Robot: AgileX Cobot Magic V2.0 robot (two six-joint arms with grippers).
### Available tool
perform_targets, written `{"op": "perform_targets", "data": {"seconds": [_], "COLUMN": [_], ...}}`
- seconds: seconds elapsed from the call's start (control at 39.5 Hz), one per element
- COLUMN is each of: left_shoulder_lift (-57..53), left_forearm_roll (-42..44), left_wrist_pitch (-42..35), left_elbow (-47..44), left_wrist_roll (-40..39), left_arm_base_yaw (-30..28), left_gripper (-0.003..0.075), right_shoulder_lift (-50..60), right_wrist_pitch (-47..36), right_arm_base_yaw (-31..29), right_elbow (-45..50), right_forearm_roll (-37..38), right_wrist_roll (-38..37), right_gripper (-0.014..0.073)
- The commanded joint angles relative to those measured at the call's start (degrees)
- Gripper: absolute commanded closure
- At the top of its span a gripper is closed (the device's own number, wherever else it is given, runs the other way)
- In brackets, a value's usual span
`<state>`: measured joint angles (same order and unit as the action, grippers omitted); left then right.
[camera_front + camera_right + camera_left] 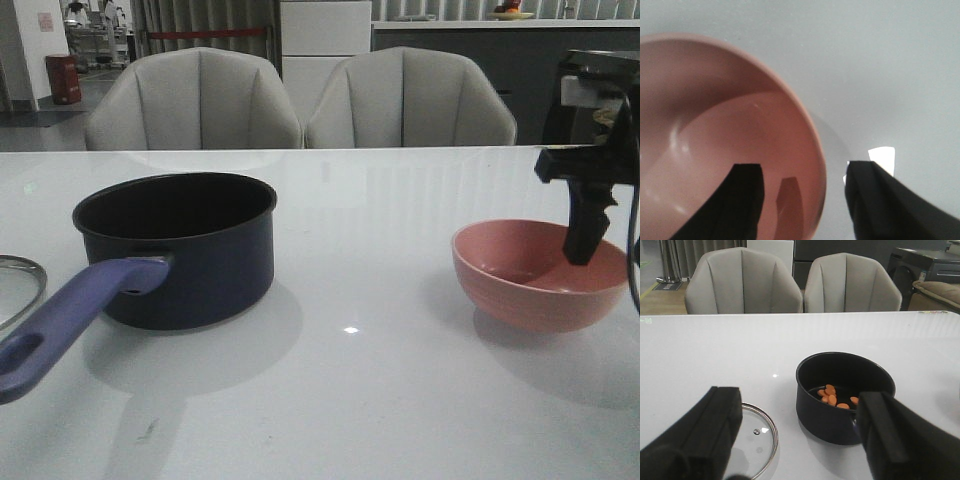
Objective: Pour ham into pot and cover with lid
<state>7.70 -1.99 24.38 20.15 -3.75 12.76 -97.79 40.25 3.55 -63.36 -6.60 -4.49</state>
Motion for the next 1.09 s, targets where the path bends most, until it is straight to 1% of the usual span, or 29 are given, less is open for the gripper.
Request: {"op": "perform_targets", "data": {"seconds": [0.0, 0.18, 0.38, 0.56, 0.79, 0.89, 1.06], "left_shoulder_lift": [0.6, 0.6, 0.6, 0.6, 0.6, 0.6, 0.6], "left_forearm_roll": [-0.4, -0.4, -0.4, -0.4, -0.4, -0.4, -0.4], "left_wrist_pitch": [-4.6, -4.6, -4.6, -4.6, -4.6, -4.6, -4.6], "left_elbow": [1.6, 1.6, 1.6, 1.6, 1.6, 1.6, 1.6], "left_wrist_roll": [0.0, 0.0, 0.0, 0.0, 0.0, 0.0, 0.0], "left_arm_base_yaw": [0.4, 0.4, 0.4, 0.4, 0.4, 0.4, 0.4], "left_gripper": [0.0200, 0.0200, 0.0200, 0.0200, 0.0200, 0.0200, 0.0200], "right_shoulder_lift": [7.2, 18.2, 34.7, 46.8, 62.2, 69.8, 81.9], "right_wrist_pitch": [-1.1, -3.1, -10.0, -16.5, -25.9, -25.6, -24.7], "right_arm_base_yaw": [-0.3, 0.9, 5.2, 7.8, 7.9, 7.9, 7.9], "right_elbow": [-1.7, 1.0, 7.8, 16.2, 31.3, 36.1, 40.1], "right_forearm_roll": [-0.2, -0.2, -0.2, -0.2, -0.2, 0.2, 0.2], "right_wrist_roll": [3.7, 6.5, 9.1, 9.2, 9.2, 9.7, 10.7], "right_gripper": [0.0113, 0.0113, 0.0113, 0.0113, 0.0113, 0.0113, 0.0113]}}
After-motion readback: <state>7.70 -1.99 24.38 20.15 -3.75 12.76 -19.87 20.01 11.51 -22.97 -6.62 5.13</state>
